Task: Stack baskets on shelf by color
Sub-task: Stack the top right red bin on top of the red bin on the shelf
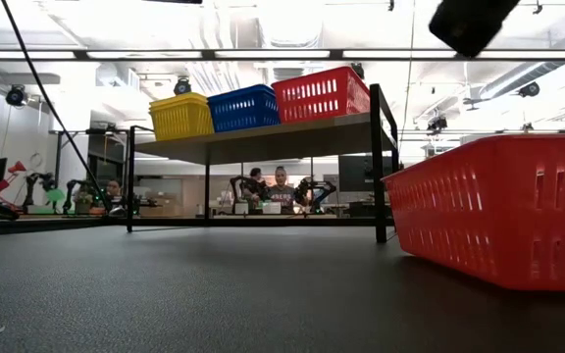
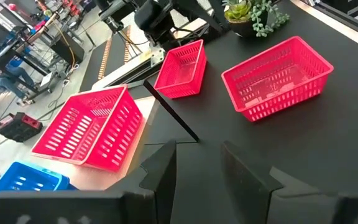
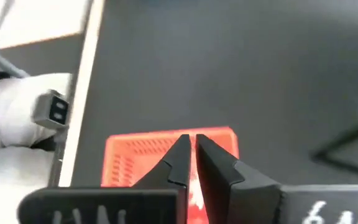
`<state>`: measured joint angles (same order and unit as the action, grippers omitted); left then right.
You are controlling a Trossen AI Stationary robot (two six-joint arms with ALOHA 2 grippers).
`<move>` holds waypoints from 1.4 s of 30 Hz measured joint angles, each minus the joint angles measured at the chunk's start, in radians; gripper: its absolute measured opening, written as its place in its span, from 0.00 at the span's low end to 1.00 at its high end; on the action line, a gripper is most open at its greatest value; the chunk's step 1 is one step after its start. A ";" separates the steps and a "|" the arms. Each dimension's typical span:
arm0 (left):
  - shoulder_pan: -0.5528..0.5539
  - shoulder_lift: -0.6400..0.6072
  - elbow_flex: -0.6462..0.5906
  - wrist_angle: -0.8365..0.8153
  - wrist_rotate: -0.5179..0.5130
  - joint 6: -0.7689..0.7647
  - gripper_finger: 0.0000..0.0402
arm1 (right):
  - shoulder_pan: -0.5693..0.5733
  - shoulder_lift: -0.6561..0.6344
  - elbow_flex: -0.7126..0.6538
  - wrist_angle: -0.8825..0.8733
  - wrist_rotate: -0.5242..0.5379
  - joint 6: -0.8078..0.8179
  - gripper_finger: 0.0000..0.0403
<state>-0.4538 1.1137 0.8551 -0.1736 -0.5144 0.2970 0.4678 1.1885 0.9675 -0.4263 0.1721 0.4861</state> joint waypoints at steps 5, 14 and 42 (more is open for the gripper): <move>0.000 0.000 0.000 0.000 0.000 0.005 0.27 | -0.001 0.000 0.008 -0.188 0.033 0.130 0.14; 0.000 0.000 0.001 0.001 -0.001 0.026 0.27 | -0.023 0.000 0.006 -0.545 -0.009 0.472 0.31; 0.000 0.000 -0.001 -0.001 -0.003 0.050 0.27 | -0.118 0.126 -0.039 -0.584 0.219 1.089 0.24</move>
<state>-0.4534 1.1137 0.8543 -0.1745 -0.5175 0.3469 0.3494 1.3143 0.9283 -1.0101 0.3911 1.5752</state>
